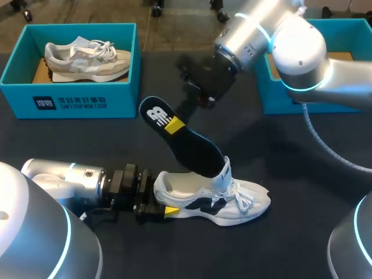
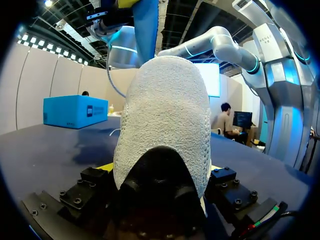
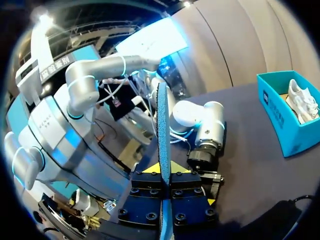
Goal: Take the shoe out of the shoebox, open the shoe tongue, remove and reinsert the insole, then place the shoe into the shoebox
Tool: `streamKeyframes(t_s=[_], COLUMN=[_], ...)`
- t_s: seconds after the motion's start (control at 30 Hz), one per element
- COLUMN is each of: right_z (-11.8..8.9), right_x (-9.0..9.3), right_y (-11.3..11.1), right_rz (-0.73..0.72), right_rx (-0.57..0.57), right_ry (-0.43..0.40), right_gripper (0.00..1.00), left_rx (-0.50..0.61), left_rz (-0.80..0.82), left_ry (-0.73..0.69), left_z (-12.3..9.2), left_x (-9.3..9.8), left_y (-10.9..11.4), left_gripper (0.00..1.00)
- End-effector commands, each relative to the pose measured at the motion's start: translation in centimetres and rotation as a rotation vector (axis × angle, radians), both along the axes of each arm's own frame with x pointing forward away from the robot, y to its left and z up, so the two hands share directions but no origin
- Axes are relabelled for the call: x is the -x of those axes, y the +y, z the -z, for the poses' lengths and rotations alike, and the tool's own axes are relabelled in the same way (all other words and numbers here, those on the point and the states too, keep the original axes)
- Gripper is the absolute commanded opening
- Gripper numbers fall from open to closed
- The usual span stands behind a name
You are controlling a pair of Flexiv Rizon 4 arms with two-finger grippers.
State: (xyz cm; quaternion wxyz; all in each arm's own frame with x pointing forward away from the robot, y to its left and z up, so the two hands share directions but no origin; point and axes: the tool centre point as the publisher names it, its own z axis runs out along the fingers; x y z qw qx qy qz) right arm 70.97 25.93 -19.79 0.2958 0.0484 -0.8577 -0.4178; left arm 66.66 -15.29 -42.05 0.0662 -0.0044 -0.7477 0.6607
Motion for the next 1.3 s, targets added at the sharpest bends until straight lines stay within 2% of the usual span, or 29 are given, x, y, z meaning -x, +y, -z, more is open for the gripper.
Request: streamKeyframes(t_s=[0.03, 0.17, 0.27, 0.47, 0.63, 0.67, 1.1, 1.17, 1.3], right_z=[0.2, 0.0, -2.2, -6.9, -9.9, -10.7, -10.7, -11.6, -14.1], right_x=[0.2, 0.1, -0.2, 1.2, 2.7, 3.0, 3.0, 3.0, 4.6], right_y=[0.0, 0.5, 0.5, -2.3, -4.9, -5.6, -5.6, -6.1, -8.4], right_rz=[0.005, -0.004, 0.026, 0.116, 0.157, 0.17, 0.17, 0.218, 0.355], right_rx=[-0.004, -0.023, -0.004, -0.024, -0.088, -0.07, -0.07, -0.107, -0.187], right_ry=[0.0, -0.016, -0.037, -0.056, -0.065, -0.064, -0.064, -0.064, -0.032], right_gripper=[0.0, 0.0, 0.0, 0.0, 0.0, 0.0, 0.0, 0.0, 0.0], left_rx=[0.0, 0.0, 0.0, 0.0, 0.0, 0.0, 0.0, 0.0, 0.0], left_rz=[-0.001, -0.001, -0.001, -0.001, -0.001, -0.001, -0.001, -0.001, -0.001], left_ry=[0.0, 0.0, 0.0, 0.0, 0.0, 0.0, 0.0, 0.0, 0.0], left_z=[0.2, 0.2, 0.2, 0.2, 0.2, 0.2, 0.2, 0.2, 0.2], left_x=[0.0, 0.0, 0.0, 0.0, 0.0, 0.0, 0.0, 0.0, 0.0], left_y=[-0.1, -0.1, -0.1, -0.1, -0.1, -0.1, -0.1, -0.1, -0.1], left_gripper=[0.0, 0.0, 0.0, 0.0, 0.0, 0.0, 0.0, 0.0, 0.0])
